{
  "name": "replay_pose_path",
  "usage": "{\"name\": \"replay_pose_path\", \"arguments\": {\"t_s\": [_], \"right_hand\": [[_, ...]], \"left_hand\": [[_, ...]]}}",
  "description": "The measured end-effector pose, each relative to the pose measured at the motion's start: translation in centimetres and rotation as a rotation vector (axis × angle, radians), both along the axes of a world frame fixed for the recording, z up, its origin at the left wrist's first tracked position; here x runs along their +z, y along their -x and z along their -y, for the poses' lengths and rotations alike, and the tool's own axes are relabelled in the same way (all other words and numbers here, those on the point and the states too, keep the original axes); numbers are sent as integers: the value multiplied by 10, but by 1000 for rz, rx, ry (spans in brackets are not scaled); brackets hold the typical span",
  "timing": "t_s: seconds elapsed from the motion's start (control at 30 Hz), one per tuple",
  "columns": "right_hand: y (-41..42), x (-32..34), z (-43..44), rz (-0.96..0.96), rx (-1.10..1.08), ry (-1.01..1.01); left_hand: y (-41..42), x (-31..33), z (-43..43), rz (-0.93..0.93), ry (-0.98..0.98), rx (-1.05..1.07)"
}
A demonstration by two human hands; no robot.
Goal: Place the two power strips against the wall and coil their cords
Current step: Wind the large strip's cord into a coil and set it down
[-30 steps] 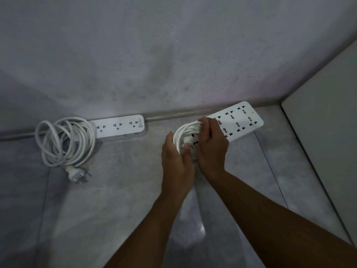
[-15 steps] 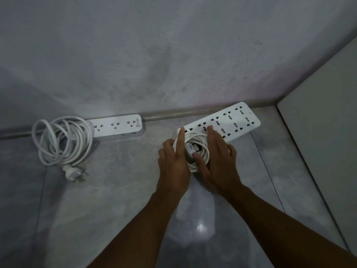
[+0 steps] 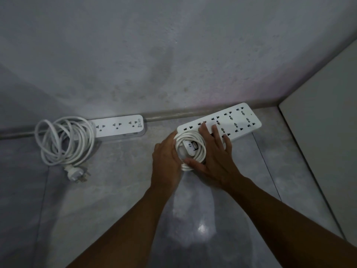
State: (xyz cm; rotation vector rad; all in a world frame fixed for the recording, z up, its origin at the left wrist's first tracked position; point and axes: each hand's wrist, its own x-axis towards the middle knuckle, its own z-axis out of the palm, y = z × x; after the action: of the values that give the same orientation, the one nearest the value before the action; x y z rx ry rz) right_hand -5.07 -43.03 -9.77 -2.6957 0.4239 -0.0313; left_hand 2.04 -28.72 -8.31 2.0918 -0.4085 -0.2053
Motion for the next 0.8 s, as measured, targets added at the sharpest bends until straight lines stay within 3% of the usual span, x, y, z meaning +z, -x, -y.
{"name": "replay_pose_path", "arguments": {"t_s": [0.27, 0.4, 0.53, 0.63, 0.73, 0.8], "right_hand": [[-3, 4, -1, -28, -4, 28], [-6, 6, -1, -44, -14, 40], [-9, 4, -5, -41, -55, 48], [-16, 5, -13, -24, -116, 20], [-31, 7, -19, -59, -167, -16], [-40, 9, -18, -102, -144, -74]], "left_hand": [[-7, -11, 9, -47, 33, 244], [-13, -9, 8, -117, 4, 264], [-25, 1, 14, -174, -188, 190], [-29, 4, 7, -15, -310, 61], [-26, -6, -12, 203, -216, -77], [-26, -12, -22, 254, -144, -120]]}}
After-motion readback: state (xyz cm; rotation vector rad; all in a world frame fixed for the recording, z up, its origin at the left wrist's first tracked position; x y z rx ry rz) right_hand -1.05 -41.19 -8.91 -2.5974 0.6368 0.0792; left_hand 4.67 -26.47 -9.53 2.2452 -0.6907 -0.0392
